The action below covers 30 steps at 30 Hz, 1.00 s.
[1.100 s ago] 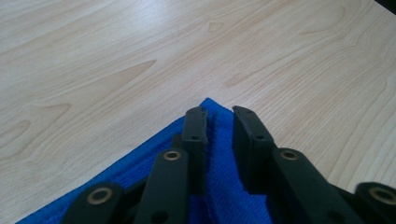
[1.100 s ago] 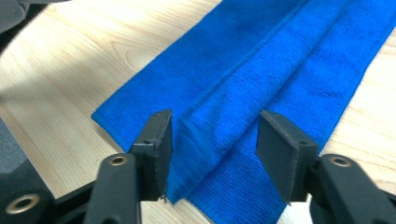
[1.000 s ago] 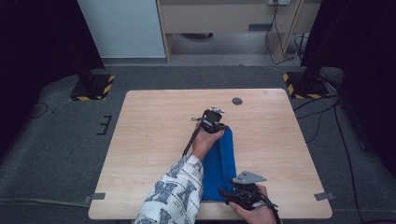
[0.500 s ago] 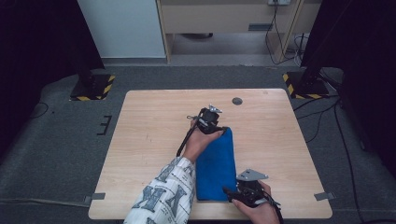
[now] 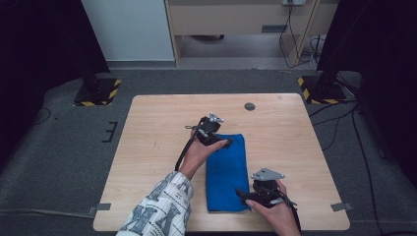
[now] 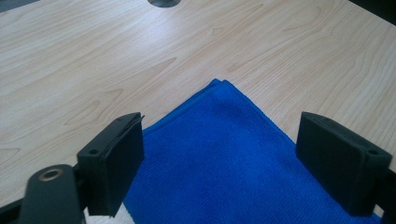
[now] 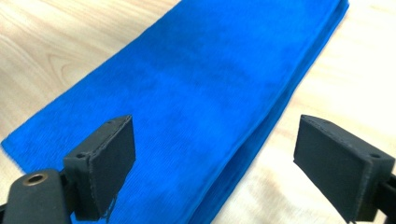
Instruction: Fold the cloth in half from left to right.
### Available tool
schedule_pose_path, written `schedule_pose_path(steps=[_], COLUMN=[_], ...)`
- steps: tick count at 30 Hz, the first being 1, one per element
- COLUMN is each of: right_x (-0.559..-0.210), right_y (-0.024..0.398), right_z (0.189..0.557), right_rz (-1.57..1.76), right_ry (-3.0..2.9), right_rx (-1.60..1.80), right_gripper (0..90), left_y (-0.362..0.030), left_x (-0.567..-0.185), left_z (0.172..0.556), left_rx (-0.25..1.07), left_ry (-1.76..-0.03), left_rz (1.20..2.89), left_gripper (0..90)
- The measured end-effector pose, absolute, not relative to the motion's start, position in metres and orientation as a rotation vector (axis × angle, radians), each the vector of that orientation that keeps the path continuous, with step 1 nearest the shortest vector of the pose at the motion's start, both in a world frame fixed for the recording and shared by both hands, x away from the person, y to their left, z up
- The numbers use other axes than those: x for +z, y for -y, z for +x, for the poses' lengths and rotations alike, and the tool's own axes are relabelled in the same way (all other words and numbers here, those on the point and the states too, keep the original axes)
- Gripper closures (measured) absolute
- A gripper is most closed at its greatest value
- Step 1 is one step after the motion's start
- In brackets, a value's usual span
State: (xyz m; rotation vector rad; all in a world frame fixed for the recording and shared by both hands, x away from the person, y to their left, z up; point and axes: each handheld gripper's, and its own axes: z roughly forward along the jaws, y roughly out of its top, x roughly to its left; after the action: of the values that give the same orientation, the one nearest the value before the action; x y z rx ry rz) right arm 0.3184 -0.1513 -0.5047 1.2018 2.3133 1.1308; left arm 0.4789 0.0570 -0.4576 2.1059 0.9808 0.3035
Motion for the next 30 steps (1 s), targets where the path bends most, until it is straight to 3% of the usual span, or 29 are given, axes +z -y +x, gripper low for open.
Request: schedule_pose_path(steps=[9,17,30], right_x=[-0.501,-0.496,-0.492], right_y=[0.154,0.167,0.161], right_z=[0.370,0.416,0.458], right_rz=[1.219,1.284,1.263], right_ry=[-2.353,-2.337,-2.338], right_rx=[1.075,1.056,1.063], right_gripper=[13.5,12.0,16.5], left_y=[-0.070,-0.084,-0.097], left_x=[-0.447,-0.461,-0.481], left_z=[0.473,0.479,0.491], left_rx=[0.305,0.315,0.325], left_ry=[-0.973,-1.026,-1.094], left_rz=[2.079,2.089,2.106], left_gripper=[11.1,11.1,11.1])
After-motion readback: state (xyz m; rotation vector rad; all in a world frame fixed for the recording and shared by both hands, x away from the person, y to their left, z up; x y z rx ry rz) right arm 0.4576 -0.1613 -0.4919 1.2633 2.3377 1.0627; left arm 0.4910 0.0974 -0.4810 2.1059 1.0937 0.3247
